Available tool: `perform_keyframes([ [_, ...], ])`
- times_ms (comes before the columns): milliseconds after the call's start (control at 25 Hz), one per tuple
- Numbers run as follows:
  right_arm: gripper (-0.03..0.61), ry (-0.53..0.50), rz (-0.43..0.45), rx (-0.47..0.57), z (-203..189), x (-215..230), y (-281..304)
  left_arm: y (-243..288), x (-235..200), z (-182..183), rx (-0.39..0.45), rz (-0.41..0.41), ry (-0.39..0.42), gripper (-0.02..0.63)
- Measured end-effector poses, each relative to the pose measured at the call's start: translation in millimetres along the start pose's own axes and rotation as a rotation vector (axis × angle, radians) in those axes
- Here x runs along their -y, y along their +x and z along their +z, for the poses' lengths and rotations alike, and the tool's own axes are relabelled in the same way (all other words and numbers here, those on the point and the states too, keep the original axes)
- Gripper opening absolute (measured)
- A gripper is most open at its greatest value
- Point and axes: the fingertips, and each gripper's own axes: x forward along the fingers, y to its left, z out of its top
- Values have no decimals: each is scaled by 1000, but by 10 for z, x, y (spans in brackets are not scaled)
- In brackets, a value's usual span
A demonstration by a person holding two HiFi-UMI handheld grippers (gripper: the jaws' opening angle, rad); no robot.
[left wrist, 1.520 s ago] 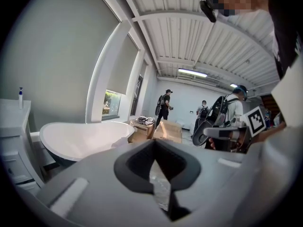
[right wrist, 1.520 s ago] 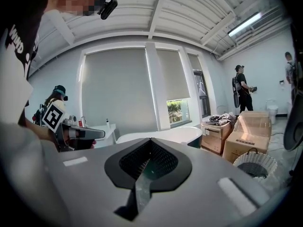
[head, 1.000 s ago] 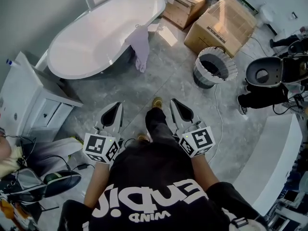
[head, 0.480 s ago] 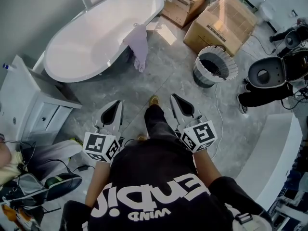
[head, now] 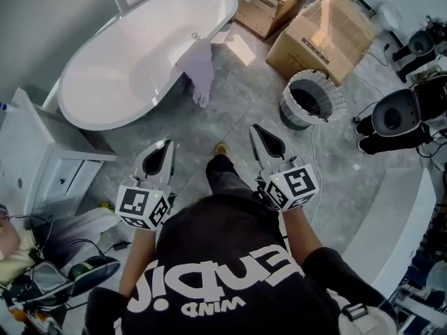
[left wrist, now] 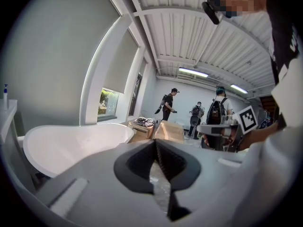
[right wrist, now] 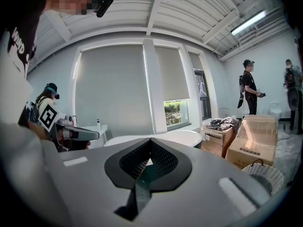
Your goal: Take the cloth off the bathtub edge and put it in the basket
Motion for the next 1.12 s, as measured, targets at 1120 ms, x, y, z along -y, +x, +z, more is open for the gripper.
perform_keyframes([
  [1120,9,44,95,-6,644,1332,1372,1528,-575,958,17,125,-28,-3],
])
